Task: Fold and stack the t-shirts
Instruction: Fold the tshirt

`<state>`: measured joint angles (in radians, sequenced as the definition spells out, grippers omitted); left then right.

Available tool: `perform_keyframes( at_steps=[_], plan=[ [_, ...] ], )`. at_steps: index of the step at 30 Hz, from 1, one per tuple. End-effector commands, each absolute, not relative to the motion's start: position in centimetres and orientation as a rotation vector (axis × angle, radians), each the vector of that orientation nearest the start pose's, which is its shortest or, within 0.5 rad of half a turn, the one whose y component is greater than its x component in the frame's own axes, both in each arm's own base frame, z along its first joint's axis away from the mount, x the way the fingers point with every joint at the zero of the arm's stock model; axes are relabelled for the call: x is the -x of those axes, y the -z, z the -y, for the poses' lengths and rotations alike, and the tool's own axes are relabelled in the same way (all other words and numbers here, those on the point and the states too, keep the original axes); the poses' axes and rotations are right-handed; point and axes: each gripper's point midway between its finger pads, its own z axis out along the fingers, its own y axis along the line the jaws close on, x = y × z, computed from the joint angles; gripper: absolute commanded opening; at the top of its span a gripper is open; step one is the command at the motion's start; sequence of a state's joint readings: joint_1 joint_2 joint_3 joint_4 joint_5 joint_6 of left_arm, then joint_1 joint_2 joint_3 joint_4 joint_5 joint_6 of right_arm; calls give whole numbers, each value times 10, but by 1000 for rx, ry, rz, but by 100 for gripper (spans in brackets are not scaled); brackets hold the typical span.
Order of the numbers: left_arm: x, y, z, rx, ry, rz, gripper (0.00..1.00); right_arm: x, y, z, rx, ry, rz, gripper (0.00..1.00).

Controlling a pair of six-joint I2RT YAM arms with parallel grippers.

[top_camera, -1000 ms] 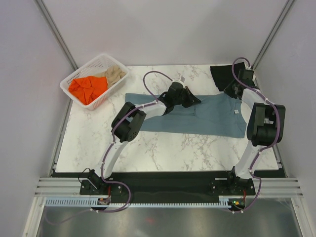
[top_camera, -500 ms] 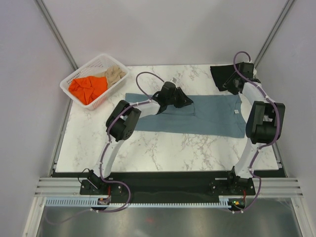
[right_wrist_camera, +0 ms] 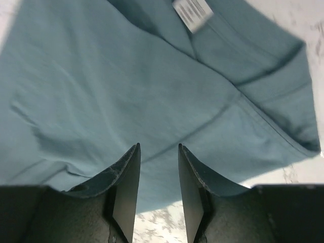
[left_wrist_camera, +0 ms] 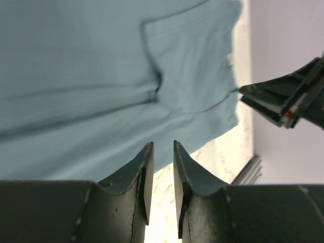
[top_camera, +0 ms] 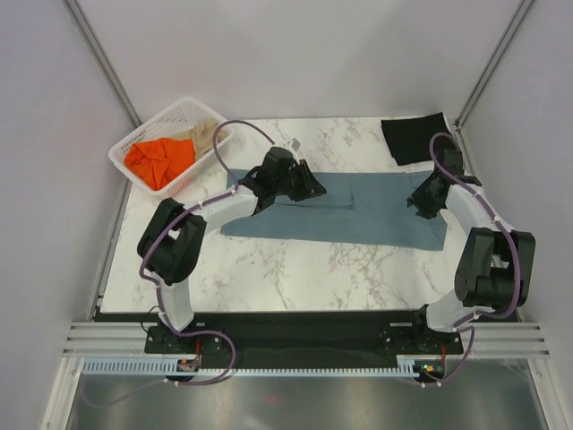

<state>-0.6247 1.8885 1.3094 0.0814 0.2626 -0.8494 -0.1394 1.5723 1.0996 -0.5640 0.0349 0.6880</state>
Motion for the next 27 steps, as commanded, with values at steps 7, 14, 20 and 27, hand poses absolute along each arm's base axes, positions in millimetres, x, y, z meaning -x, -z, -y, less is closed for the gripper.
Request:
perform_keyframes(
  at_steps=[7, 14, 20, 27],
  plan=[
    [-347, -33, 258, 256, 676, -2564, 26, -316, -43, 62, -1121, 113, -2415, 42],
    [-331, 8, 193, 399, 346, -2631, 26, -291, -32, 100, -1137, 322, -2408, 40],
    [-311, 8, 203, 441, 452, -2691, 26, -285, -16, 107, -1137, 365, -2438, 40],
    [-315, -53, 217, 394, 627, -2574, 32, -278, -22, 134, -1191, 440, -2398, 39]
  ],
)
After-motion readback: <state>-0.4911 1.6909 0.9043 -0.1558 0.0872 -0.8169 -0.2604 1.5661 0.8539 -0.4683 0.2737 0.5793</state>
